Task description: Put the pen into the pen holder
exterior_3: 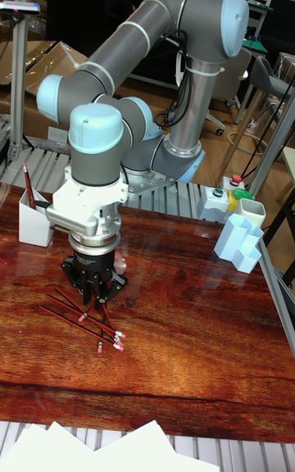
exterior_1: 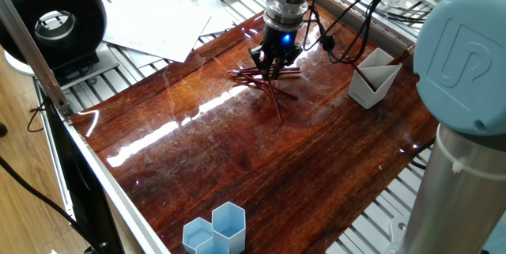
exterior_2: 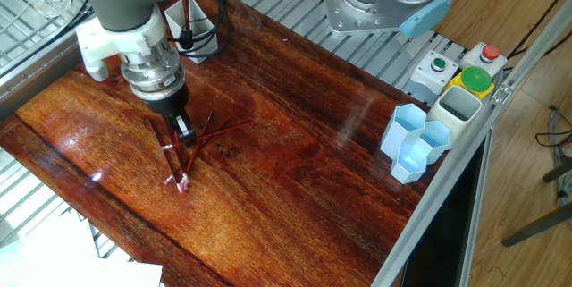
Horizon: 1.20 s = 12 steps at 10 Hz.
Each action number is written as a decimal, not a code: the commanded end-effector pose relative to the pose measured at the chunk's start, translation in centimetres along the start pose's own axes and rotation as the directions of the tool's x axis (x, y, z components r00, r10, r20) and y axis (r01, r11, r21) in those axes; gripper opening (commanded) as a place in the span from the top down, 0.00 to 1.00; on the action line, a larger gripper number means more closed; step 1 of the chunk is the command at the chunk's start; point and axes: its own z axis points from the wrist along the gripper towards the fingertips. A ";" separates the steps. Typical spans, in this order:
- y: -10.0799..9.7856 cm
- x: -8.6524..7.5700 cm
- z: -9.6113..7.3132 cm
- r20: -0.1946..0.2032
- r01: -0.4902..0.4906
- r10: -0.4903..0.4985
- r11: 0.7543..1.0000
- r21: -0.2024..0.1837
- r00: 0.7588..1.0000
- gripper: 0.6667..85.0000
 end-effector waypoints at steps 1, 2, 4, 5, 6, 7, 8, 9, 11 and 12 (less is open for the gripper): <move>0.1 -0.2 -0.2 -0.005 -0.016 0.016 1.000 0.007 1.000 0.70; 0.0 -0.5 -0.1 0.004 -0.037 0.037 0.999 0.015 0.999 0.77; -0.3 -0.6 0.0 0.008 -0.023 0.023 0.999 0.027 1.000 0.75; 0.2 -1.0 0.0 0.022 -0.004 0.004 1.000 0.010 1.000 0.69; 0.3 -1.2 0.0 0.026 0.006 -0.007 1.000 0.007 1.000 0.63; 0.3 -1.3 0.0 0.031 0.013 -0.013 1.000 0.005 0.999 0.60; 0.3 -1.4 0.1 0.032 0.014 -0.014 1.000 0.004 0.999 0.59; 0.4 -1.4 0.2 0.030 0.008 -0.008 1.000 0.003 1.000 0.59; 0.2 -1.2 0.2 0.014 -0.044 0.044 0.999 0.009 0.999 0.81; 0.1 -1.1 0.2 0.011 -0.055 0.055 0.998 0.013 0.998 0.91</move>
